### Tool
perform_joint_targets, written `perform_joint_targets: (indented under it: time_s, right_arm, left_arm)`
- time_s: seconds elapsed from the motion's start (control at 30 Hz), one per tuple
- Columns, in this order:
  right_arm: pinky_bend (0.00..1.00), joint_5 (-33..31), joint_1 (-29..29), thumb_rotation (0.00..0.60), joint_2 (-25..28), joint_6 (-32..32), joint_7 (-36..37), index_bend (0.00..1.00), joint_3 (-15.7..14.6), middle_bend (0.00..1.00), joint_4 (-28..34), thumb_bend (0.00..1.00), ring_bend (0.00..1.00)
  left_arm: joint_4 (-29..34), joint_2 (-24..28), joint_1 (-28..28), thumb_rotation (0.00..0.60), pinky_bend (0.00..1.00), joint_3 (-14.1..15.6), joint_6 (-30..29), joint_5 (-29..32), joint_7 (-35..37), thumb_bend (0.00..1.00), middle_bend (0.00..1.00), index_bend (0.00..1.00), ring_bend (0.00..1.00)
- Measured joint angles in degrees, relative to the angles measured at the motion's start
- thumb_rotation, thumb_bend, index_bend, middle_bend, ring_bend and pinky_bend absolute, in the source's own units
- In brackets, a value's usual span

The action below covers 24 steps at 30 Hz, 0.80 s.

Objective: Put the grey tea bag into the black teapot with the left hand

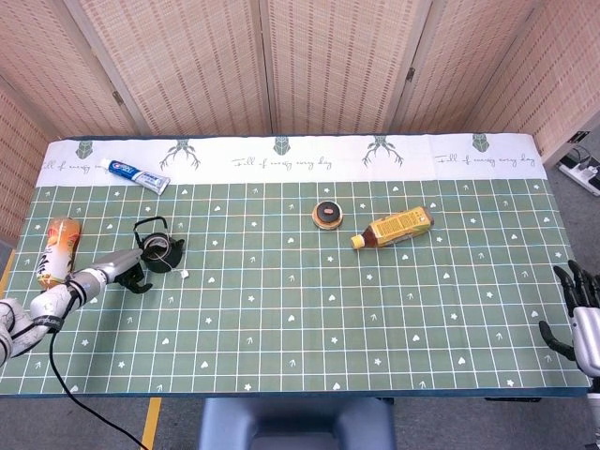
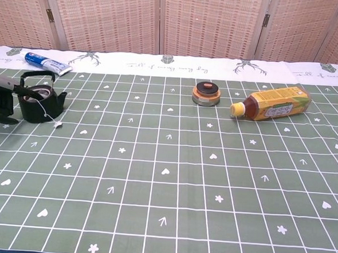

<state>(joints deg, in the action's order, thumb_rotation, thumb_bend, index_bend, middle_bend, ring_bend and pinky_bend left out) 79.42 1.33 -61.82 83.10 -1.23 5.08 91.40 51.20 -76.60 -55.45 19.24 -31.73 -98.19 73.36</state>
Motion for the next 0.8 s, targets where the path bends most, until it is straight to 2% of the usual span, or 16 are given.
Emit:
perform_joint_targets:
  time_s: [0.23, 0.5, 0.67, 0.8]
  right_arm:
    - [0.00, -0.39, 0.37, 0.600, -0.23, -0.64, -0.55, 0.00, 0.04, 0.00, 0.02, 0.36, 0.00]
    - [0.00, 0.26, 0.20, 0.600, -0.13, 0.02, -0.44, 0.00, -0.15, 0.00, 0.35, 0.36, 0.00]
    - [0.00, 0.86, -0.05, 0.600, -0.02, 0.60, -0.23, 0.00, -0.38, 0.00, 0.51, 0.36, 0.00]
    - [0.00, 0.97, -0.01, 0.600, 0.19, 0.37, 0.29, 0.00, -0.46, 0.00, 0.50, 0.36, 0.00]
  left_arm:
    - [-3.05, -1.64, 0.01, 0.600, 1.00, 1.86, -1.15, -1.13, 3.01, 0.46, 1.00, 0.08, 1.00]
    - [-2.75, -1.00, 0.07, 0.600, 1.00, 2.24, -2.94, -1.07, 3.22, 0.46, 1.00, 0.07, 1.00]
    - [0.23, 1.95, 0.32, 0.600, 1.00, 1.29, -5.27, -0.08, 1.65, 0.46, 1.00, 0.06, 1.00]
    - [5.43, 6.18, 0.28, 0.600, 1.00, 0.62, -7.24, 0.57, 0.85, 0.46, 1.00, 0.05, 1.00]
